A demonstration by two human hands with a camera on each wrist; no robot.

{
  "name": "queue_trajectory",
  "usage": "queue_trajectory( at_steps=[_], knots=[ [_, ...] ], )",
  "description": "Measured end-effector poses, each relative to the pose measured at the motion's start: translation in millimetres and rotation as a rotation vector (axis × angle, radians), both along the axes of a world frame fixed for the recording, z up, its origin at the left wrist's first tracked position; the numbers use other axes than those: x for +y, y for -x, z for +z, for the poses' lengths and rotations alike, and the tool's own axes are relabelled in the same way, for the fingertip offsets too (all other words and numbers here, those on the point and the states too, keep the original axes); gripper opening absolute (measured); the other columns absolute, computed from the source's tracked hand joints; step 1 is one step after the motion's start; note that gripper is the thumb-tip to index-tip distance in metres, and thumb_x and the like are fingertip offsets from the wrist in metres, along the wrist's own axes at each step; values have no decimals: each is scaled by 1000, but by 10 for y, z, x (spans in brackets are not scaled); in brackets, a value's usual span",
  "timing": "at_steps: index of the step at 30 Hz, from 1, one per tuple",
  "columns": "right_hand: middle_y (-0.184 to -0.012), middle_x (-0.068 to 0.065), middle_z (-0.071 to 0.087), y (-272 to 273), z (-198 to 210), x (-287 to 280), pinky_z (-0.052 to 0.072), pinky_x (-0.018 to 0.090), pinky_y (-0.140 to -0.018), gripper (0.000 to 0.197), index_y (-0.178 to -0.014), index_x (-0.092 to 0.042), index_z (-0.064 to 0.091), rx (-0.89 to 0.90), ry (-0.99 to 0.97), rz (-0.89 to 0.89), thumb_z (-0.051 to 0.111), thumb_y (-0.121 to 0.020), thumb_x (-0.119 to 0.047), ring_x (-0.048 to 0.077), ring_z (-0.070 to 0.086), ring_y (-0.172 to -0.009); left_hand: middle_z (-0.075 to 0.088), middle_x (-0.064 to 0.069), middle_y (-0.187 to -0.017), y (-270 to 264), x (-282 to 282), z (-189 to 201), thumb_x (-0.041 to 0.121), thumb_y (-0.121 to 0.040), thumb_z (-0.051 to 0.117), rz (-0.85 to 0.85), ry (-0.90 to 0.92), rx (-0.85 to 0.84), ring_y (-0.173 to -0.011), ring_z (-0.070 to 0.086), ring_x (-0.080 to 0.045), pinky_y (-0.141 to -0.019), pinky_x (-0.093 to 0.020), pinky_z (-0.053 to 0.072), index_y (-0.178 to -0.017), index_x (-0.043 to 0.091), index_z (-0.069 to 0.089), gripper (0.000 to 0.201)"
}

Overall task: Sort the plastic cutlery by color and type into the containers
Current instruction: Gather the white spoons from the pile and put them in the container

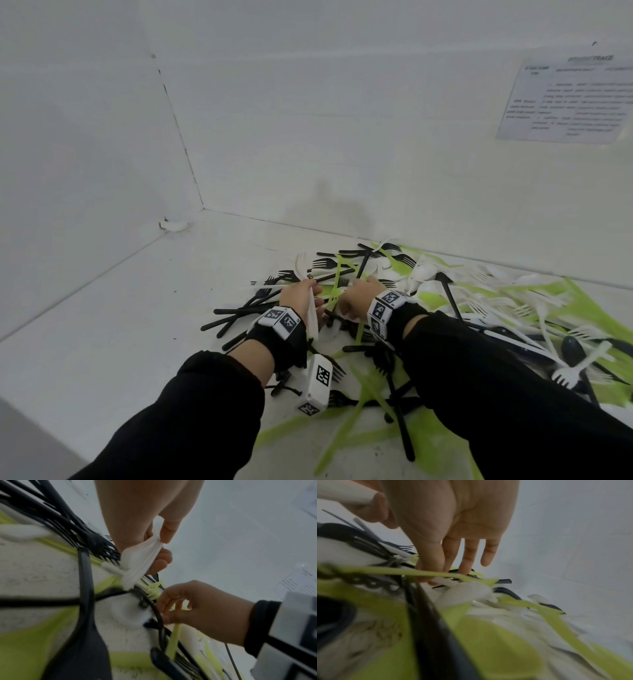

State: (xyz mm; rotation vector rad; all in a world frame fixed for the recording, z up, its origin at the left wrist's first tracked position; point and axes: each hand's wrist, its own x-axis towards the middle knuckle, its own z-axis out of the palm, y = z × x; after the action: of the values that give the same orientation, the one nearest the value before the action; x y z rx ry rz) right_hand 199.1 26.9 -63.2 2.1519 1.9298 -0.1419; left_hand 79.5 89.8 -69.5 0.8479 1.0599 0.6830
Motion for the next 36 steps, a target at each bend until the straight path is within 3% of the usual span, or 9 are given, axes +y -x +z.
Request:
queue_trajectory(
  at_steps=[6,9,12,16,20,25,29,32,36],
  knots=[
    [-115,6,61,-264,55,-84,47,33,-89,20,-109,-22,60,193,-202,-201,50,-91,-19,24,56,-108,49,-4,-62,-20,5,-17,14,-94,49,10,-37,-21,-29,41,-8,-34,-15,37,-78,3,54,20],
    [-122,2,58,-329,45,-176,42,33,-94,28,-119,-26,58,157,-89,-218,47,-94,-21,23,49,-118,50,-4,-64,-49,-3,-25,17,-94,50,3,-48,-3,-36,45,-10,-34,-16,37,-90,1,55,17],
    [-123,0,58,-374,74,-284,37,36,-98,27,-117,-26,59,122,-105,-236,44,-95,-28,23,45,-121,55,-4,-70,-80,-13,-35,17,-93,52,5,-79,26,-49,45,-15,-36,-19,38,-96,1,57,17],
    [-119,2,59,-429,154,-349,33,38,-99,28,-116,-23,56,-30,-102,-233,40,-93,-25,24,44,-119,55,-4,-72,-148,-38,9,14,-94,50,22,-101,5,-45,41,-15,-36,-17,35,-81,5,55,16],
    [-106,2,62,-492,252,-373,26,39,-101,25,-108,-19,53,-128,-112,-289,43,-86,-12,24,51,-110,54,-5,-74,-202,-76,36,14,-94,50,18,-98,0,-47,40,-16,-37,-16,35,-82,7,53,14],
    [-123,10,51,-648,340,-451,43,39,-91,30,-119,-9,48,148,-184,-522,35,-92,-11,31,53,-112,55,-5,-73,-242,-162,1,13,-93,51,-22,-95,5,-48,42,-16,-39,-18,37,-85,6,57,12],
    [-131,16,48,-725,408,-554,39,32,-96,32,-122,-1,52,386,-332,-764,35,-97,-10,32,48,-119,58,-5,-70,-324,-267,-8,13,-96,50,-72,-68,-59,-40,49,-12,-41,-21,42,-81,7,57,18],
    [-121,18,59,-655,390,-578,43,32,-93,30,-118,-3,59,580,-555,-769,45,-92,-7,32,57,-110,56,-9,-72,-448,-412,14,12,-98,47,-157,-55,-136,-37,54,-11,-38,-20,45,-81,7,54,18],
    [-95,5,64,-382,276,-596,50,30,-88,18,-99,-14,65,896,-558,-751,65,-83,-22,23,63,-97,65,-13,-82,-601,-575,64,12,-98,47,-267,-63,-131,-64,64,-22,-57,-30,57,-88,5,57,16]
  ],
)
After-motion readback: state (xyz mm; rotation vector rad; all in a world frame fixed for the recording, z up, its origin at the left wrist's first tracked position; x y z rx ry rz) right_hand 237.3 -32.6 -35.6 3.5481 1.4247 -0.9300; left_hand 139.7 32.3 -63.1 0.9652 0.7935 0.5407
